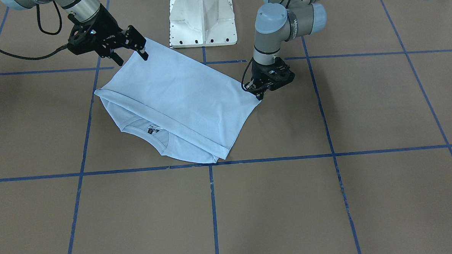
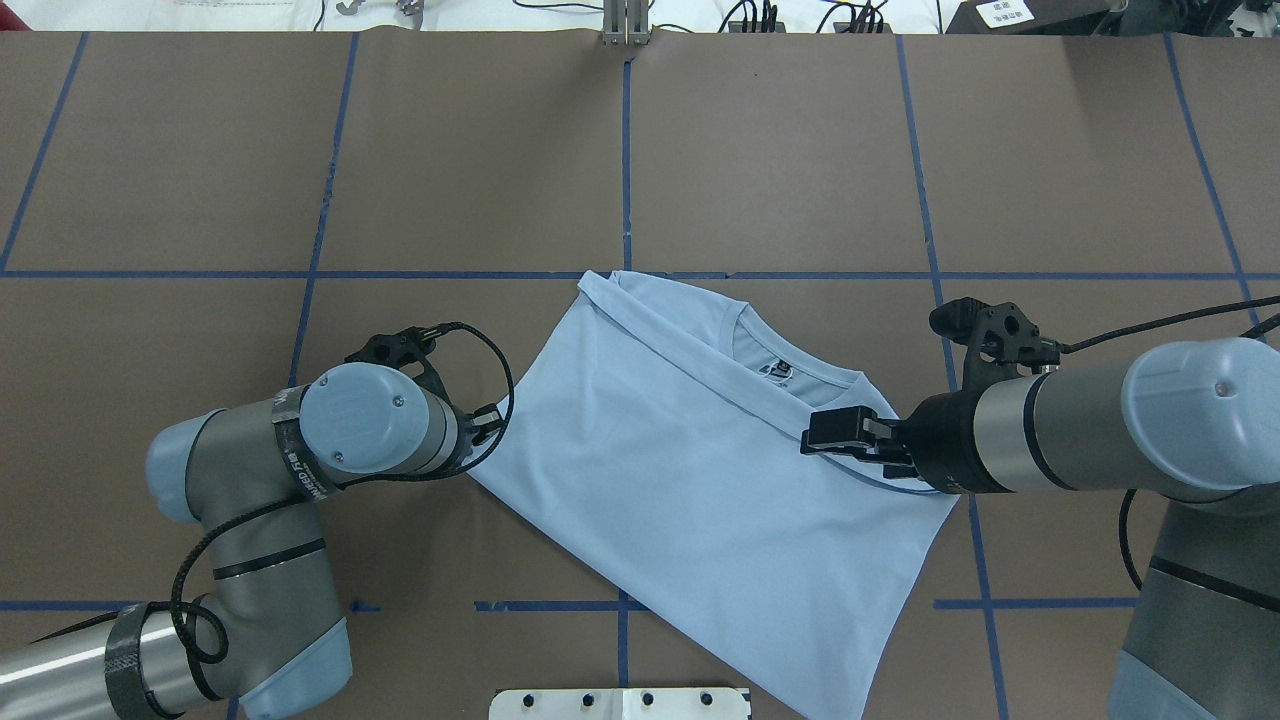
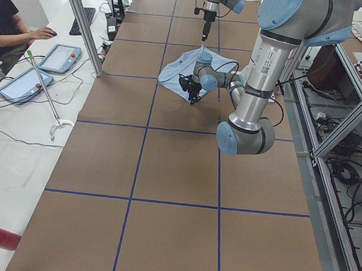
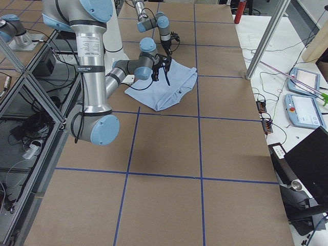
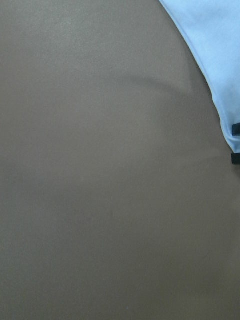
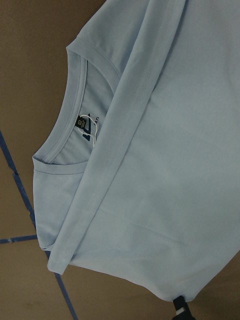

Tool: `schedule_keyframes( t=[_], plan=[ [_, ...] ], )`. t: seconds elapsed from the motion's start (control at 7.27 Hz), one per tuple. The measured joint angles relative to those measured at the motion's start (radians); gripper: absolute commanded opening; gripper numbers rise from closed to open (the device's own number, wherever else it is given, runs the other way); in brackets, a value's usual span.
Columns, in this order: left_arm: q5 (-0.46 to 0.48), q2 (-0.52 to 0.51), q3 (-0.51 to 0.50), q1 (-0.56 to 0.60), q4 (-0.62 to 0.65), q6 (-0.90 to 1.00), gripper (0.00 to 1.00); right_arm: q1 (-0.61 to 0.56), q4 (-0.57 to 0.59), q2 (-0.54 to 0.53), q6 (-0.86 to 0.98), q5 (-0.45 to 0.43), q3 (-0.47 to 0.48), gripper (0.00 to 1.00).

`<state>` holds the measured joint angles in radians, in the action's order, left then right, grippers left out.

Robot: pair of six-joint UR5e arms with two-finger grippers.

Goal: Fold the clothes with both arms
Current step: 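Rotate the shirt with the right gripper while the left arm rises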

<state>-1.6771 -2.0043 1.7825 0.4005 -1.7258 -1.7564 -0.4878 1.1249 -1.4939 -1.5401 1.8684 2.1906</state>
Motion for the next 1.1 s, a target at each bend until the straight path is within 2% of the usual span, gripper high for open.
schedule_keyframes(
  t=[0.41, 0.69, 0.96, 1.1],
  plan=[
    [0.000, -0.011, -0.007, 0.028, 0.000, 0.006, 0.00, -0.009, 0.001, 0.001, 0.000, 0.001, 0.000, 1.00],
    [0.007, -0.042, -0.058, 0.131, -0.002, 0.057, 0.00, -0.014, 0.000, 0.001, 0.002, 0.001, 0.000, 1.00],
    [0.043, -0.129, -0.204, 0.249, -0.032, 0.170, 0.00, -0.026, 0.001, 0.001, 0.005, 0.001, -0.003, 1.00],
    [0.051, -0.192, -0.311, 0.297, -0.091, 0.243, 0.00, -0.033, 0.001, 0.002, 0.006, 0.001, -0.008, 1.00]
  ],
)
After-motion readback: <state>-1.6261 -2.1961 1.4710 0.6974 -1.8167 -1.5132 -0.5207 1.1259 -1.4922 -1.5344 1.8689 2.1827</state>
